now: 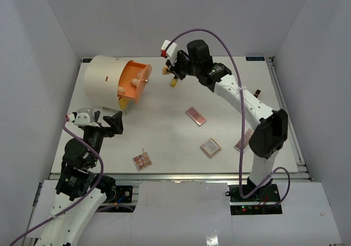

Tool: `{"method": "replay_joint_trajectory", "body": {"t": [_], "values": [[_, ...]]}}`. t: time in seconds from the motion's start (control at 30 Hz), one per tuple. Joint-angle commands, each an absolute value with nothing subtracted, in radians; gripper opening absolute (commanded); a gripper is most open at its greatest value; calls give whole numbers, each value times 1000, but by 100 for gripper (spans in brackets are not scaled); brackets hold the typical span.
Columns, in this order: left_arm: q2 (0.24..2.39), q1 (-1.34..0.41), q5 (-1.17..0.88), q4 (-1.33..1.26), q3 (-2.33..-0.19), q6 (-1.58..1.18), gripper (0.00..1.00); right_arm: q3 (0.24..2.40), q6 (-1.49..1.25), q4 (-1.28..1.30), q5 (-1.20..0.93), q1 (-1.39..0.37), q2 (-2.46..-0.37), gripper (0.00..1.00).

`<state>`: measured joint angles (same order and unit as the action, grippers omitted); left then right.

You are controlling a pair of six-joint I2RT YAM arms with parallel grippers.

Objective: Organize the makeup

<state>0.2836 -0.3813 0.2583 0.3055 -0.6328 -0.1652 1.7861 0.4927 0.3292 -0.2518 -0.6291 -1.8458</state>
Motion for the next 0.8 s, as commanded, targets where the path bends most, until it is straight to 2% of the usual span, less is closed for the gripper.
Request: {"method": "replay_joint_trajectory", "body": {"t": [0.0, 0.17, 0.33, 0.77], "values": [[267, -380, 310, 291, -629, -161, 98, 2018, 523, 260, -289, -705, -1872, 8], [267, -373, 321, 291, -627, -160, 98, 2251, 468, 228, -279, -787, -2021, 8], [270, -366, 322, 290, -627, -161, 98, 2283, 477, 160, -214, -852, -2114, 10], [272, -362, 313, 290, -624, -160, 98, 2241, 499, 95, -153, -885, -2191, 32]]}}
